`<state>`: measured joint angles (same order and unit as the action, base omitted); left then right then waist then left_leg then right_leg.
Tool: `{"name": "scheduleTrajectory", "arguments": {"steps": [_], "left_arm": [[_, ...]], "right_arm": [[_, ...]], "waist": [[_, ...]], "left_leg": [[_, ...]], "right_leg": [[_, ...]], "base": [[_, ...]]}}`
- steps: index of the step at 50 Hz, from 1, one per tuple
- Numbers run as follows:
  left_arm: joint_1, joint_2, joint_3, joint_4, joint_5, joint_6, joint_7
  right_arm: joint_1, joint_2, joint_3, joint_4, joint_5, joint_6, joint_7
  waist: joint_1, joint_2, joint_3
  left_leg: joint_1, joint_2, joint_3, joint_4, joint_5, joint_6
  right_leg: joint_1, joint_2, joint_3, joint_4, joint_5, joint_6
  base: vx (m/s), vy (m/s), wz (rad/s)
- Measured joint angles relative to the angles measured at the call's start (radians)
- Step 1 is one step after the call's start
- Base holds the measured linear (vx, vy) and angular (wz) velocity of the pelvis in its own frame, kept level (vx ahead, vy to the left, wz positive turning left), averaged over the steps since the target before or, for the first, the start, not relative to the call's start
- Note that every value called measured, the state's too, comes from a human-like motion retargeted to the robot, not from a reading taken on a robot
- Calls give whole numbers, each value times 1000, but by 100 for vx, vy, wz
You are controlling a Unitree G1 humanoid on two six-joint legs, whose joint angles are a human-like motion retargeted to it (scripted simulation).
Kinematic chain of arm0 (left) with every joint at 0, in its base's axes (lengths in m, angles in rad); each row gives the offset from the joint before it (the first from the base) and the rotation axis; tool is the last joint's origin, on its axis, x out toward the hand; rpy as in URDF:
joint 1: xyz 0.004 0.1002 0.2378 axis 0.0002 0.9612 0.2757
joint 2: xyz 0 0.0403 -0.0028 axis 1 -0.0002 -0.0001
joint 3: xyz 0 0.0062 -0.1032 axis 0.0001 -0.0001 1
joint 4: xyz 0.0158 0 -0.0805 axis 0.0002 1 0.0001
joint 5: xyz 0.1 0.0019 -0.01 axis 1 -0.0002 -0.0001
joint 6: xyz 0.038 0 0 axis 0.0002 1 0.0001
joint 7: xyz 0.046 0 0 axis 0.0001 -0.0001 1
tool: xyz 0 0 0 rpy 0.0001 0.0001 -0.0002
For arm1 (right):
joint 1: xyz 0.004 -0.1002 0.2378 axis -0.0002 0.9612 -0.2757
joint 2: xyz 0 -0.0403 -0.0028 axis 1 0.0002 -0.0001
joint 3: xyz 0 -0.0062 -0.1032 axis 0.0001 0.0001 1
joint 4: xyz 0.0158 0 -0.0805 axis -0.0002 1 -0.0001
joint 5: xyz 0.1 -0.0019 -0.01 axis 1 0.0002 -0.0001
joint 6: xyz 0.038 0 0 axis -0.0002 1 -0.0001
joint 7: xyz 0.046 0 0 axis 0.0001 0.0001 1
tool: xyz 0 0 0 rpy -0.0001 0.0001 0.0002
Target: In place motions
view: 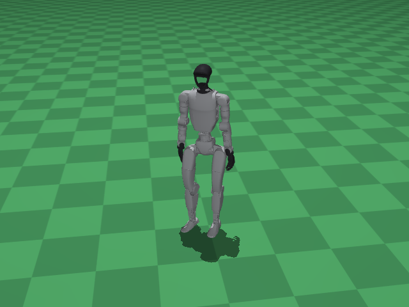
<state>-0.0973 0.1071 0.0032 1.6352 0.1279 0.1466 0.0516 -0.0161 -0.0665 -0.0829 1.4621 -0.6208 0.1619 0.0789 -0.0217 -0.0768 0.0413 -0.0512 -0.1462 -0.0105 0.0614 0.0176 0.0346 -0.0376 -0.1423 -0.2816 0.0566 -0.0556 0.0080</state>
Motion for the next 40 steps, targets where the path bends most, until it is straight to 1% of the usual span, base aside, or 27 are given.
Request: {"name": "scheduleTrajectory", "arguments": {"steps": [2, 3, 5, 6, 8, 11, 15, 19, 23, 25, 27, 28, 30, 31, 32, 33, 34, 35, 37, 38, 40], "left_arm": [[-21, -25, -31, 30, -34, 2, 52], [-8, -31, -29, 28, -61, -18, 73], [21, -34, -28, 19, -100, -57, 69], [36, -40, -23, 13, -107, -60, 45], [57, -53, 2, 15, -81, -43, 18], [71, -56, 39, 44, -31, -32, 35], [86, -44, 30, 65, -23, -25, 36], [103, -33, 26, 65, -29, -18, 29], [82, -28, 44, 65, -37, -31, 31], [64, -27, 50, 60, -39, -42, 28], [48, -31, 51, 51, -35, -47, 26], [44, -32, 50, 46, -32, -49, 25], [31, -32, 48, 35, -24, -52, 18], [26, -31, 45, 24, -18, -59, 13], [23, -29, 41, 14, -13, -66, 9], [22, -28, 31, 7, -11, -73, 10], [18, -26, 17, 2, -13, -83, 12], [13, -23, 0, -1, -18, -95, 14], [0, -14, -40, 16, -35, -103, 8], [-5, -9, -64, 28, -42, -101, -2], [-16, 6, -111, 50, -29, -76, -39]], "right_arm": [[-10, 4, -49, 5, -18, 15, 24], [-8, 8, -53, -1, -33, 12, 22], [0, 11, -42, -22, -70, 1, 21], [-1, 6, -19, -36, -100, -2, 16], [-4, -6, 19, -49, -135, 1, 2], [-10, -6, 41, -43, -110, 2, -3], [-20, 12, 19, -43, -57, -4, 43], [0, 18, 10, -50, -51, -15, 26], [-1, 7, 27, -37, -83, -17, 26], [-5, -4, 26, -28, -108, -14, 25], [-4, -14, 14, -23, -118, -12, 15], [1, -19, 10, -23, -117, -11, 9], [0, -27, 6, -20, -113, -15, 2], [-3, -32, 17, -22, -117, -17, 1], [-6, -36, 26, -26, -123, -19, 1], [-7, -38, 31, -33, -135, -20, 1], [-15, -42, 38, -48, -156, -22, 2], [-25, -47, 45, -66, -183, -24, 2], [-36, -47, 61, -100, -209, -29, -17], [-37, -45, 71, -112, -207, -33, -33], [-45, -40, 108, -122, -158, -56, -85]], "waist": [[118, 7, -12], [142, -2, -10], [124, -3, -8], [98, 6, -20], [67, 23, -46], [36, 36, -75], [25, 34, -77], [20, 24, -99], [6, 17, -86], [6, 10, -83], [37, -5, -88], [58, -11, -90], [123, -22, -82], [173, -31, -64], [207, -36, -47], [205, -37, -32], [183, -37, -10], [151, -36, 15], [77, -21, 42], [49, -16, 55], [-39, -1, 75]], "left_leg": [[-21, 22, 6, 14, -7, -8], [-20, 21, 4, 19, -9, -12], [-15, 18, -32, 29, -10, -20], [-18, 22, -41, 29, -12, -25], [-26, 33, -39, 25, -15, -33], [-33, 42, -37, 18, -17, -44], [-27, 58, -37, 16, -25, -60], [-32, 70, -26, 44, -54, -70], [-40, 75, -30, 115, -94, -85], [-60, 70, -52, 171, -99, -86], [-94, 35, -150, 211, -112, -44], [-98, 15, -213, 209, -114, -40], [-112, -9, -284, 196, -109, -54], [-102, -19, -307, 161, -97, -73], [-90, -23, -318, 132, -87, -89], [-71, -16, -303, 114, -82, -97], [-60, -6, -231, 111, -90, -76], [-51, 6, -129, 116, -105, -42], [-28, 28, -64, 94, -110, -17], [-19, 23, -63, 94, -115, -6], [-12, 54, 13, 92, -127, 2]], "right_leg": [[-8, 17, -11, 6, -17, -7], [5, 26, -19, 0, -21, -18], [30, 28, -62, -13, -20, -22], [35, 30, -78, -20, -20, -21], [34, 43, -86, -32, -19, -24], [25, 55, -93, -32, -26, -33], [24, 62, -93, -17, -40, -36], [12, 69, -71, 0, -49, -38], [-3, 63, -26, 28, -48, -27], [-29, 55, 21, 50, -45, -18], [-65, 40, 80, 65, -37, -11], [-81, 42, 113, 70, -31, -12], [-117, 58, 200, 85, -17, -17], [-139, 82, 290, 92, 4, -19], [-155, 101, 360, 96, 25, -19], [-157, 108, 390, 92, 45, -15], [-158, 112, 419, 86, 67, -10], [-158, 114, 448, 78, 91, -5], [-156, 135, 483, 56, 123, -6], [-153, 144, 501, 44, 137, -7], [-162, 137, 452, 26, 126, -37]], "base": [[-7, -22, 36], [5, -19, 49], [13, -17, 87], [12, -5, 80], [4, 2, 18], [-1, -2, 5], [-2, -12, 5], [5, -8, -15], [-4, -4, -45], [-7, 2, -94], [-7, 4, -154], [-1, 5, -205], [5, 5, -282], [-1, 2, -366], [-6, 0, -329], [-8, -1, -225], [-12, -2, -156], [-21, -2, -145], [-29, 1, -139], [-41, 9, -181], [-55, 19, -252]]}}
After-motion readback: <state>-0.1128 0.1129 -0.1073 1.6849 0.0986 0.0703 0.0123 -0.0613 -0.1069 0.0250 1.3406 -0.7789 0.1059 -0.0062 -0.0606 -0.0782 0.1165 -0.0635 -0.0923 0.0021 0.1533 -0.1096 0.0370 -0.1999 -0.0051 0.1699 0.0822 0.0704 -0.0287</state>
